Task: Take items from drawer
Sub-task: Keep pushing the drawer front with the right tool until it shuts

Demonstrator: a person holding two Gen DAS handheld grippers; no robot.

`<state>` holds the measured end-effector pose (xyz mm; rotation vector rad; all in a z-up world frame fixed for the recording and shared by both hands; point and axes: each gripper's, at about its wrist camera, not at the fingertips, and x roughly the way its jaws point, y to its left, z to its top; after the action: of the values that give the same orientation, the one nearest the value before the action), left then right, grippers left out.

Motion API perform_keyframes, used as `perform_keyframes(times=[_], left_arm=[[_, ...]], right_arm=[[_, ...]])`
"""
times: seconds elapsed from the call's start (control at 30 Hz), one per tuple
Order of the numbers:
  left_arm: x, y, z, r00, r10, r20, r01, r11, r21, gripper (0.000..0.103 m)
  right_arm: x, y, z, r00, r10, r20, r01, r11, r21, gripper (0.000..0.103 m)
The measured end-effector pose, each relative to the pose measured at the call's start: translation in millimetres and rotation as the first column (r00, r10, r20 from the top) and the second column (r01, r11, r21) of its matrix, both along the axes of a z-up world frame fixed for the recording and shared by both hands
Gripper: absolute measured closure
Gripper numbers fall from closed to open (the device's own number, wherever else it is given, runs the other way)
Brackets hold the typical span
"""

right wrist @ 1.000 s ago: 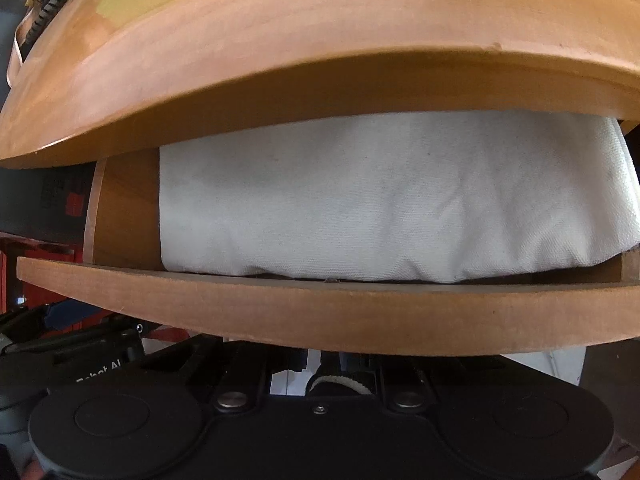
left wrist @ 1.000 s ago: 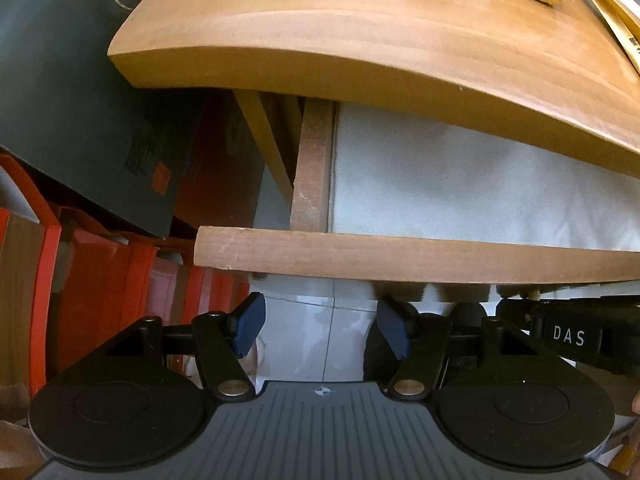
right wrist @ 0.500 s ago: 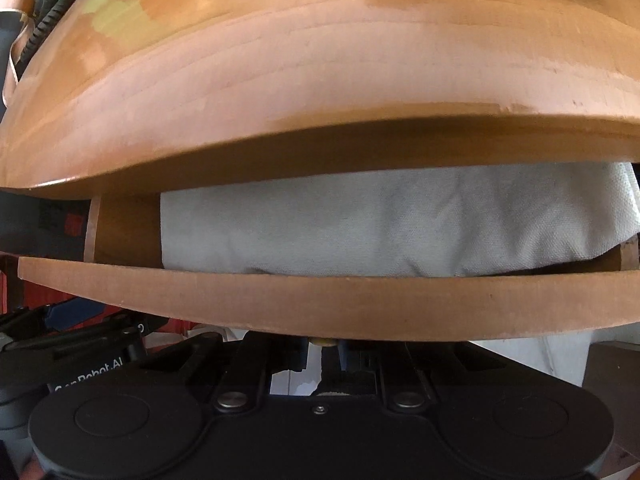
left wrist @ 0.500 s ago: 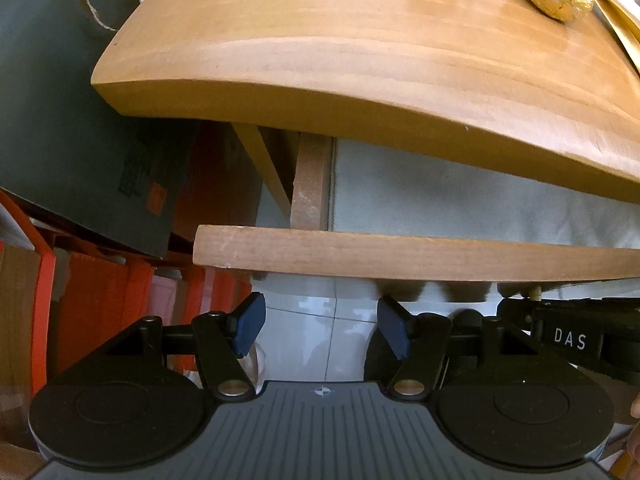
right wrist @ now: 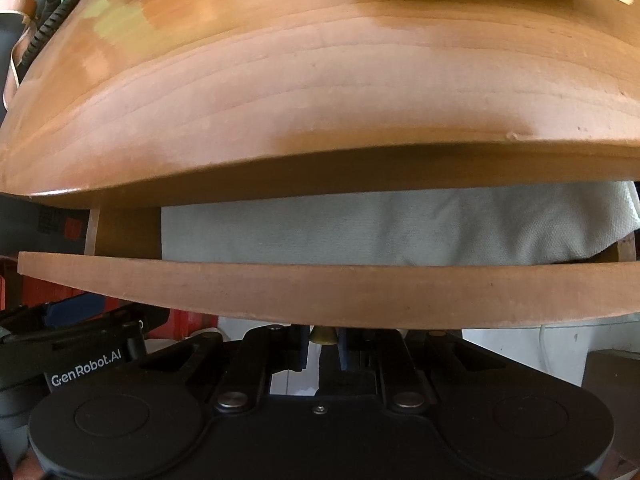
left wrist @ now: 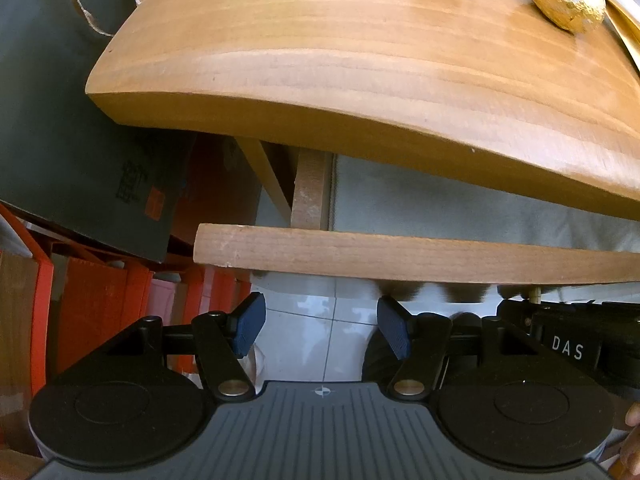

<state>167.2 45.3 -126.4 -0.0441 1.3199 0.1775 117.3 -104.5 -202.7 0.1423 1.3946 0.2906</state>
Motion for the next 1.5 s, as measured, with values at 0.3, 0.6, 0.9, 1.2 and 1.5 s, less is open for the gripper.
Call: perform_keyframes(times=[0.3,0.6,0.9,1.2,1.5], left_arm=[[-0.6,-1.6,5.8,1.000,0.003,0.000,-0.003,1.000,0.000,0.037],[-0.5,-3.3,12.1,1.000,0.005,0.001,-0.005,1.000,0.001,0.037],[-0.2,-3.8,18.9,1.000,0.009,0.003,-0.009,1.000,-0.001,0.037],[-2.5,-4.5,25.8,1.000,0.010,0.002,-0.010,1.000,0.000,0.037],[-3.2,-4.7,32.1,1.000,0.008,0.001,-0.008,1.000,0.005,0.037]], right_arm=[[-11.2,-2.2,-1.4,1.000,-0.009,0.003,0.009,1.000,0.004,0.089],[-21.2,-4.4,-2.5,1.000,-0.013,0.006,0.013,1.000,0.008,0.089],[-28.9,-5.2,-2.6,1.000,-0.011,0.016,0.011,1.000,0.004,0.089],[-36.2,-8.7,-4.9,1.000,-0.018,0.022,0.018,1.000,0.004,0.089],[-46.2,-10.8,-6.1,0.999,-0.018,0.028,0.018,1.000,0.003,0.089]])
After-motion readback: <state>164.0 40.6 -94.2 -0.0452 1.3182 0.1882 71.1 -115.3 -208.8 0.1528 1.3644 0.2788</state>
